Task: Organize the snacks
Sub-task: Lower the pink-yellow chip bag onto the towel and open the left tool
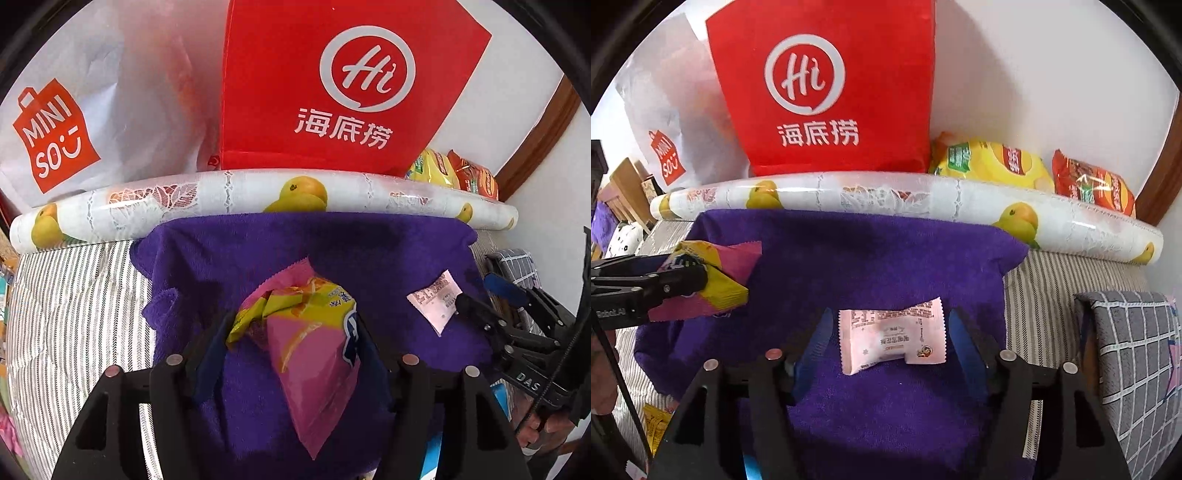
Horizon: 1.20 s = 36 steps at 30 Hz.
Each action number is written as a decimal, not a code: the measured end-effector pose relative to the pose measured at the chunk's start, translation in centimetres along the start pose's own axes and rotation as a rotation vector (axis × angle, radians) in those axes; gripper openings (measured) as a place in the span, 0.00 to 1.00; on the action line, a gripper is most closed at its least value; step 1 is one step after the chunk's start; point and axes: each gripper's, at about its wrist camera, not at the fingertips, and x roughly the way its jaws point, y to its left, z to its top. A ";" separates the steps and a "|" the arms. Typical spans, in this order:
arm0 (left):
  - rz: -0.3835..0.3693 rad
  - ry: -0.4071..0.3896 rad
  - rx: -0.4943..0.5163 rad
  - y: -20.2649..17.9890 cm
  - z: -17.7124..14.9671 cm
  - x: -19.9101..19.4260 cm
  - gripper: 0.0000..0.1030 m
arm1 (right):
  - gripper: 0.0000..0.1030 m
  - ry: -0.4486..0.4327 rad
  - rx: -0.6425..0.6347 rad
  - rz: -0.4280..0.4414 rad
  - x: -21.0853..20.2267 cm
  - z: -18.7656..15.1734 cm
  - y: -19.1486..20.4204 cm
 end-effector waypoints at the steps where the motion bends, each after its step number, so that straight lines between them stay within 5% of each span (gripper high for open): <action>1: 0.003 0.006 0.002 0.0 0.0 0.0 0.67 | 0.66 -0.006 0.000 0.003 -0.3 0.0 0.1; 11: -0.016 -0.018 0.009 -0.3 0.4 -2.9 0.78 | 0.73 -0.016 0.027 0.017 -3.4 -0.5 1.1; 16: -0.035 -0.053 0.008 -0.5 0.5 -4.6 0.78 | 0.87 -0.057 0.034 -0.061 -5.9 -1.1 1.4; 27: -0.034 -0.137 0.077 -3.3 -0.2 -7.8 0.78 | 0.92 -0.080 0.101 -0.203 -11.1 -3.3 1.3; 36: -0.053 -0.193 0.112 -4.4 -0.7 -10.2 0.78 | 0.92 -0.124 0.116 -0.154 -14.5 -5.5 1.6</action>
